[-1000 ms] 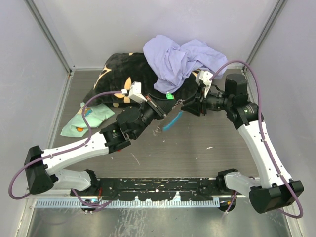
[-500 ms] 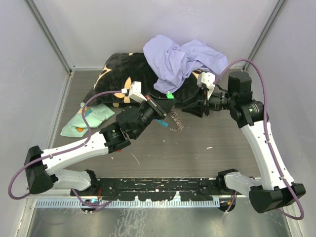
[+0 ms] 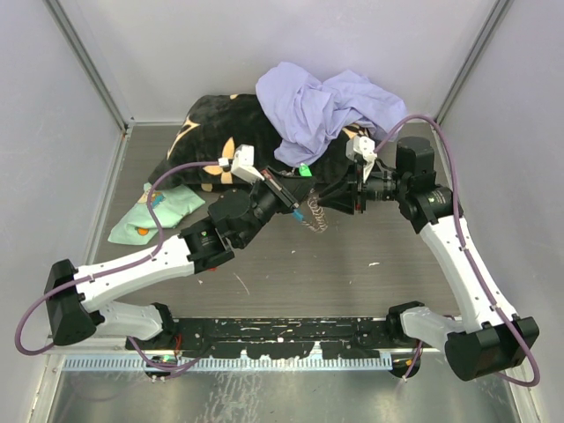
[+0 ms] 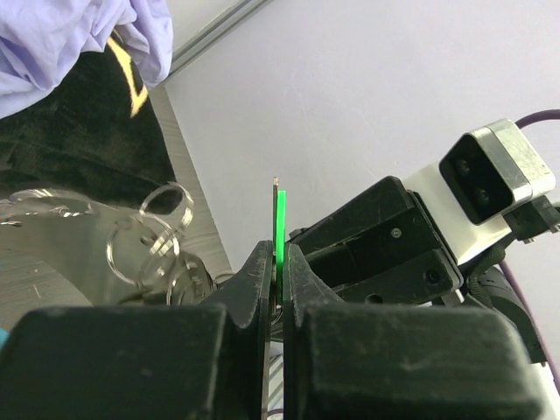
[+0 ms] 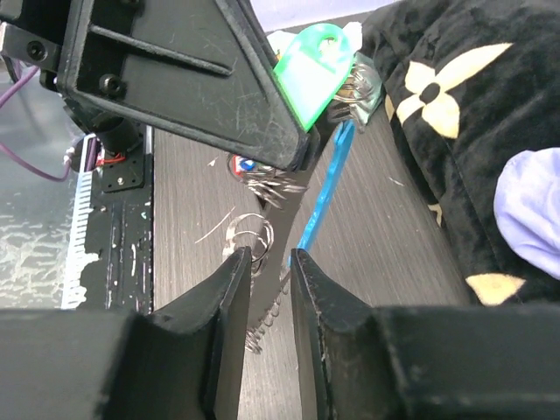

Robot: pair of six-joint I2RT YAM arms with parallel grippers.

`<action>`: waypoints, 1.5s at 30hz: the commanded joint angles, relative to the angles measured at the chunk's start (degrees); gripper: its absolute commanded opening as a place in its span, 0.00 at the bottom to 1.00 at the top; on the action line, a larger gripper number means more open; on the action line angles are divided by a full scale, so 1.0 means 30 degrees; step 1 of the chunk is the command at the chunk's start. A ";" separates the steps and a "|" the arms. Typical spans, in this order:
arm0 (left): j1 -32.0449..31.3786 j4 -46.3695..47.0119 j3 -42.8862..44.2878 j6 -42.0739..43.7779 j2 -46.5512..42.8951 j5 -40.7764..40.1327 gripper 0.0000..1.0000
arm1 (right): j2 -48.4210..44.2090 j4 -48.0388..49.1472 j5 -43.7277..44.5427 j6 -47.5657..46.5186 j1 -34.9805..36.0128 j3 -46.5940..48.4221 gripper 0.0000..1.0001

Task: Remove the keys from the keyring
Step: Remove the key from the keyring.

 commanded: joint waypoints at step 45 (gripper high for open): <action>0.0560 0.7298 -0.1955 1.0355 -0.1115 0.9215 0.00 | 0.0875 0.7758 -0.4619 1.3309 -0.0001 0.1565 0.54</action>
